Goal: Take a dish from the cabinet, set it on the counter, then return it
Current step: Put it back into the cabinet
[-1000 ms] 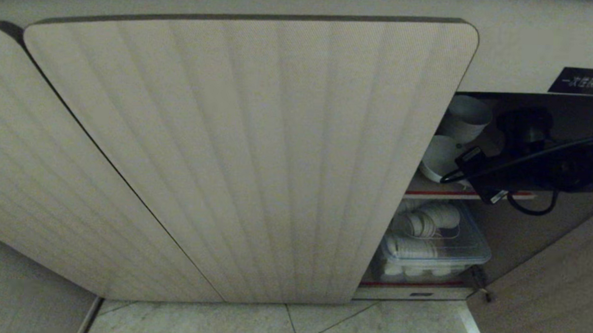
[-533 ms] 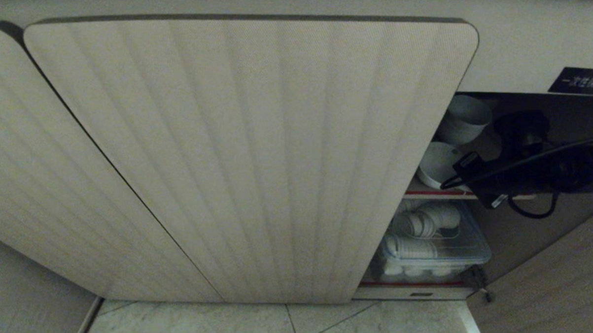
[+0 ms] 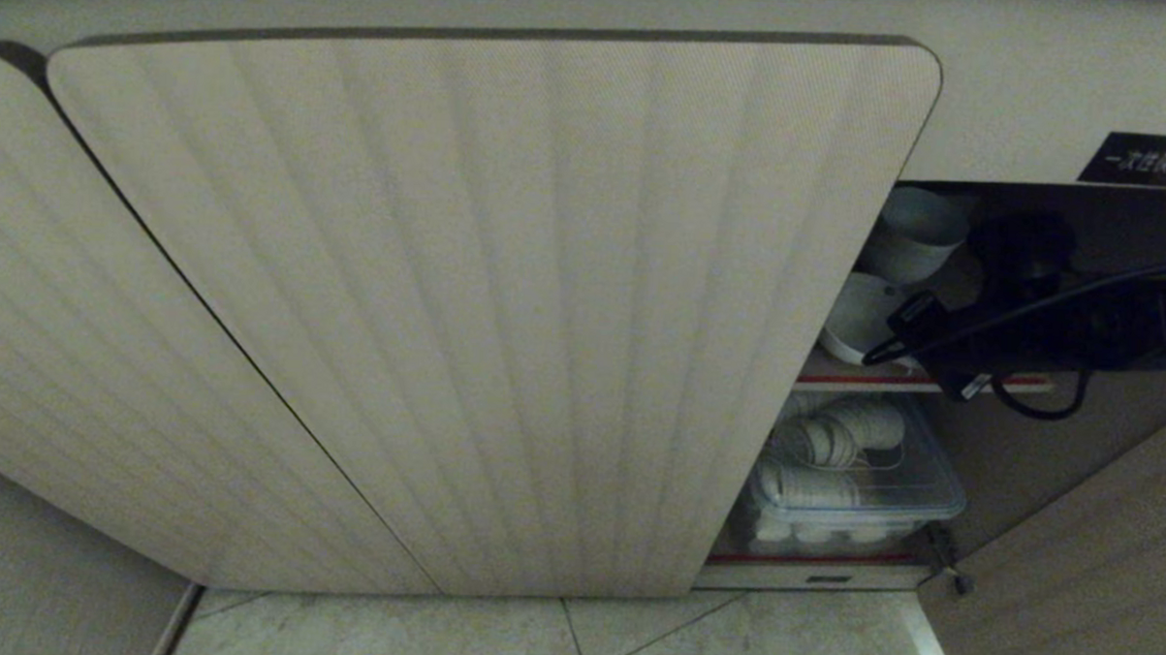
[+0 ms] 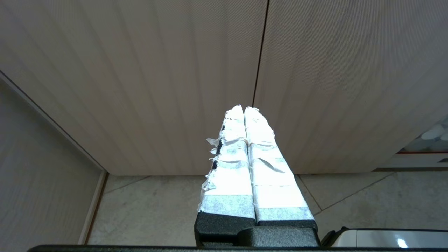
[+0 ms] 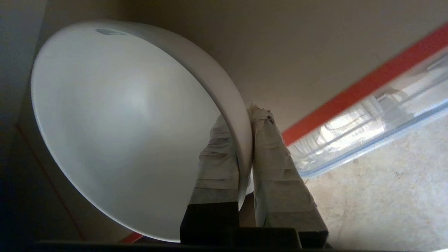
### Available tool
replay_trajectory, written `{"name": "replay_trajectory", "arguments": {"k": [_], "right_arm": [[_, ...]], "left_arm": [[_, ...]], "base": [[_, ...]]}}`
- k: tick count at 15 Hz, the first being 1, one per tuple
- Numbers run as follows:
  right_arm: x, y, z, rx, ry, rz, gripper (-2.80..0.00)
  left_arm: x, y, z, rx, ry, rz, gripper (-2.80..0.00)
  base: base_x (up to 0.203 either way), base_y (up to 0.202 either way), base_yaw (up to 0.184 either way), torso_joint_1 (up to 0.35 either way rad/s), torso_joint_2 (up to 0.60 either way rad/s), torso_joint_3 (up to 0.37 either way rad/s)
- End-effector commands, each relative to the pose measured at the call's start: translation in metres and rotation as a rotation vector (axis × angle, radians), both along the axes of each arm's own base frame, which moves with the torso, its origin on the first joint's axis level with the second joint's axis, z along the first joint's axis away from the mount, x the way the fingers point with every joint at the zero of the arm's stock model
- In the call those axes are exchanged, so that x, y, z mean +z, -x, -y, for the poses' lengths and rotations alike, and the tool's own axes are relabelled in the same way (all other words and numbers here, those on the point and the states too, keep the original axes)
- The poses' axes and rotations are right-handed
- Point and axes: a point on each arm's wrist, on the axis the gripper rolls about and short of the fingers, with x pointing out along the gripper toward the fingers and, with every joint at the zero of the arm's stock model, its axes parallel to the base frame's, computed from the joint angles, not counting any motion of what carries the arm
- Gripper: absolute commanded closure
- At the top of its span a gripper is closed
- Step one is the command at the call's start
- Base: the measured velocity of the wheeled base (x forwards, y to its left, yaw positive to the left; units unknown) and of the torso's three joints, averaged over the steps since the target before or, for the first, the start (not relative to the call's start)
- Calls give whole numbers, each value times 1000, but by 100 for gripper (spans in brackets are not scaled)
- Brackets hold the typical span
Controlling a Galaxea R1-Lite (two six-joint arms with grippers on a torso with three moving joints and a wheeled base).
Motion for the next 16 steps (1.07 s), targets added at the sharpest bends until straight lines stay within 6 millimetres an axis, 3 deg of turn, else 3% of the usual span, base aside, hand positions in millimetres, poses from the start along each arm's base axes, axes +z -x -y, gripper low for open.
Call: {"name": "replay_trajectory", "arguments": {"k": [1, 16], "right_arm": [[-4, -3, 0, 10, 13, -5, 0], [-10, -12, 0, 18, 22, -13, 0]], "left_arm": [[0, 0, 0, 0, 0, 1, 0], [0, 0, 0, 0, 0, 1, 0]], "base": [[0, 0, 0, 0, 0, 0], [0, 0, 0, 0, 0, 0]]}}
